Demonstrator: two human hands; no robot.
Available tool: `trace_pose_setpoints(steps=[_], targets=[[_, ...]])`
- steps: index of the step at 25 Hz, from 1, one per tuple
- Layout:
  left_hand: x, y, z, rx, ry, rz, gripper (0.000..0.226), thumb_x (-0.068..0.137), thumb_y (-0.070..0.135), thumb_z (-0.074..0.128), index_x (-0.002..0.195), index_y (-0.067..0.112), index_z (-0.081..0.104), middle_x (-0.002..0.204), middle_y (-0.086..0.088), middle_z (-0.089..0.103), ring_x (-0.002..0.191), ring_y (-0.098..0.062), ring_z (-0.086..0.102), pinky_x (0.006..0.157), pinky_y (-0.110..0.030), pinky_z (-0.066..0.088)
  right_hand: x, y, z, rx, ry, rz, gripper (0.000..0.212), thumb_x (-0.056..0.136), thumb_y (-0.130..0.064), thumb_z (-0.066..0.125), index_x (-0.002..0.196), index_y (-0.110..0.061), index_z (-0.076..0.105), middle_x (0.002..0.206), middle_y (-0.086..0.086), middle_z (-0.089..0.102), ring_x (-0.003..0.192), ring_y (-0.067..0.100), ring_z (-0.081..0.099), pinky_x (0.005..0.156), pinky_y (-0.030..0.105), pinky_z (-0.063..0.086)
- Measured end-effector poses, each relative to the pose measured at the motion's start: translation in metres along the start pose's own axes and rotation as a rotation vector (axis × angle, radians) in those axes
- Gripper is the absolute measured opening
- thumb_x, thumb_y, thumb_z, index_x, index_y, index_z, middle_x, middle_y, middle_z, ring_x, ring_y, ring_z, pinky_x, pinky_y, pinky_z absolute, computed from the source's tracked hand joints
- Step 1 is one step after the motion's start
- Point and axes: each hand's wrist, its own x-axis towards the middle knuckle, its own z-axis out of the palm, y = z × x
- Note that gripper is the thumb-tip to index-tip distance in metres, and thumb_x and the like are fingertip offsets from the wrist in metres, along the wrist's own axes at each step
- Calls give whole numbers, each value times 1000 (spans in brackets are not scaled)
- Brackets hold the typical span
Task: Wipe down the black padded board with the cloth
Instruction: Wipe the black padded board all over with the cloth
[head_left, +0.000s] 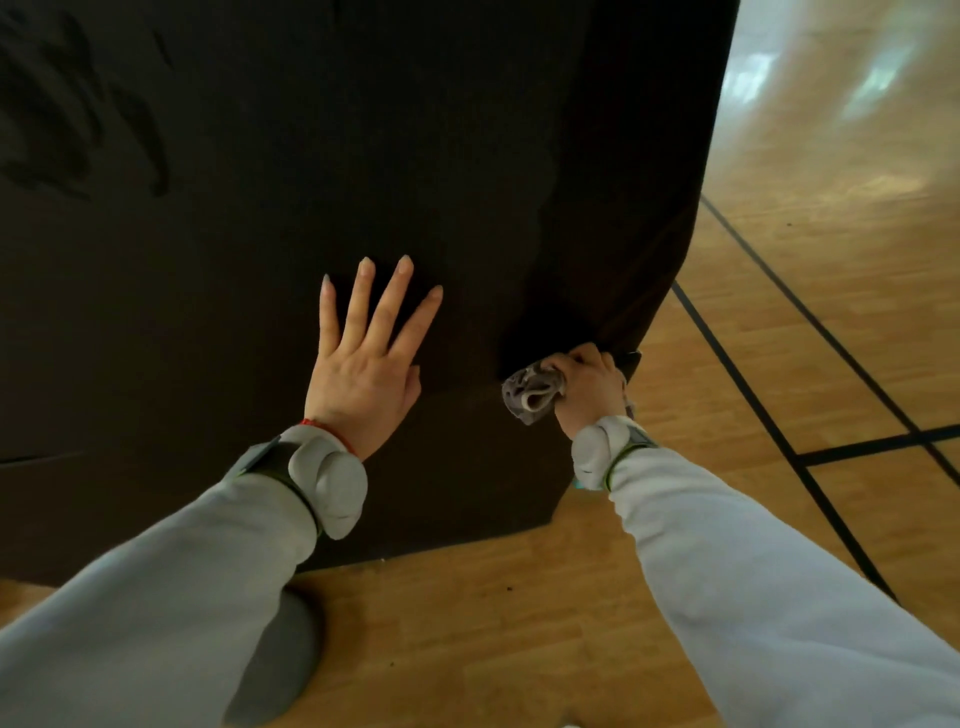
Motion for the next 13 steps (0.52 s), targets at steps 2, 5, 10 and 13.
trace_pose_setpoints(steps=[2,5,10,13], targets=[[2,3,-15,-19,31,-2,91,73,16,72,147,23,19,154,-12,8,141,-37,5,110,-56,-1,-1,-4,-19,68,56,-35,35,80,-6,54,113,-18,61,116,9,48,106,31,43,89,39,38],[23,2,-40,-35,104,-17,88,76,16,69,147,23,18,154,-14,10,141,-38,5,111,-54,-4,-1,-15,-51,198,249,-91,34,70,-1,63,102,-11,64,104,13,54,94,35,49,78,42,44],[51,-1,-85,-35,160,-35,87,77,17,68,148,21,19,155,-15,11,142,-38,5,111,-52,-6,1,-40,-110,307,544,-185,27,68,-8,60,94,-5,66,99,17,55,87,34,51,73,30,37],[64,-7,-104,-23,194,-45,86,77,18,68,148,20,20,155,-16,11,142,-38,5,111,-52,-7,3,-50,-139,384,575,-176,29,69,-2,63,98,-4,65,103,17,53,94,34,50,77,31,38]])
